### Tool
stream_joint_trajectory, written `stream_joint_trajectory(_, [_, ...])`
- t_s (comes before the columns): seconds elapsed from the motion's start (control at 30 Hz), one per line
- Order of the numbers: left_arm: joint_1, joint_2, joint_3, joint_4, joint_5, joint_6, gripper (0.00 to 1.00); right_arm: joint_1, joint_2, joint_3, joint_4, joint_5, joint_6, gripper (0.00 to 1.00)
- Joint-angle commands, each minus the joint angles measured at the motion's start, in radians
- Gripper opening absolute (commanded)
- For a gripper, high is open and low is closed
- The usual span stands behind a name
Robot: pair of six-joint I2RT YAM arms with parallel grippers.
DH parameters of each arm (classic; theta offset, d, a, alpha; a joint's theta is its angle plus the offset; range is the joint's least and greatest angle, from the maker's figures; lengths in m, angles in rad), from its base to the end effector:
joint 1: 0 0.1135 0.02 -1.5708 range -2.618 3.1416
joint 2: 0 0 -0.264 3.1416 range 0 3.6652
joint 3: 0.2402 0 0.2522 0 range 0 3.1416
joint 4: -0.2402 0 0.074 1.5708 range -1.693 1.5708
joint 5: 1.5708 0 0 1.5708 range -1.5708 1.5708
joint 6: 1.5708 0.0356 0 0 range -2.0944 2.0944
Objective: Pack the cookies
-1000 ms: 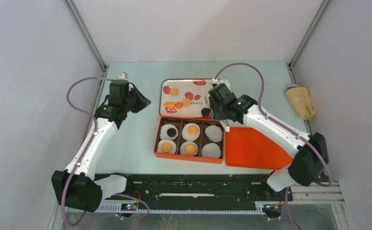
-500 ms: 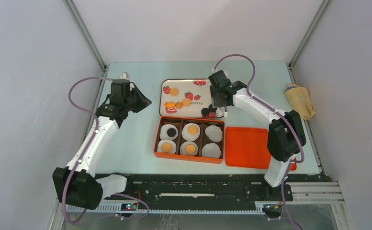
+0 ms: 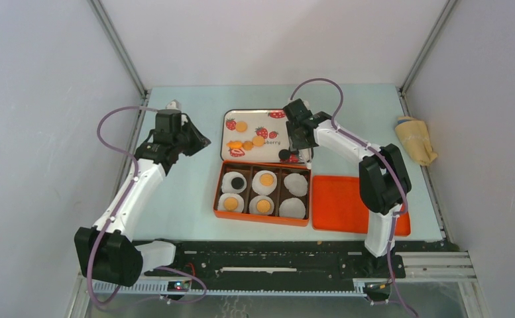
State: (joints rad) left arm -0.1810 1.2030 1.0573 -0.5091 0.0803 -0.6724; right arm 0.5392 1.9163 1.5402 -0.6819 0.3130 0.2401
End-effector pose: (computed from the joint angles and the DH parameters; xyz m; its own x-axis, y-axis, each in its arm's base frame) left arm 0.2582 -0.0502 0.3170 -0.6194 -0.5178 -0.5901 -0.1838 0.8264 -0.5323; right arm 0.3594 0.2022 0.2337 -0.8116 -0.2220 -0.5404 -0.1707 0.9747 -0.1439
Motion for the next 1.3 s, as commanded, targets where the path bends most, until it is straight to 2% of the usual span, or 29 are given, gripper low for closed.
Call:
stream_joint_trajectory(0.0, [-0.005, 0.007, 0.066, 0.030, -0.001, 0.019, 0.16, -0.010, -0.019, 0.013, 0.023, 0.034, 0.000, 0.57])
stream_joint_trajectory(0.8, [-0.005, -0.002, 0.056, 0.035, 0.012, 0.013, 0.16, -0.019, -0.010, -0.011, -0.014, 0.010, 0.027, 0.56])
stream_joint_trajectory(0.87, [-0.005, -0.005, 0.054, 0.035, 0.012, 0.013, 0.16, -0.023, 0.002, -0.003, -0.006, -0.022, 0.024, 0.53])
stream_joint_trajectory(1.07, [-0.005, -0.020, 0.050, 0.031, 0.007, 0.019, 0.16, -0.030, -0.005, 0.032, -0.009, -0.088, 0.041, 0.25])
stream_joint_trajectory(1.27, [-0.005, -0.023, 0.053, 0.027, 0.010, 0.019, 0.15, -0.020, -0.108, 0.010, -0.015, -0.087, 0.055, 0.17])
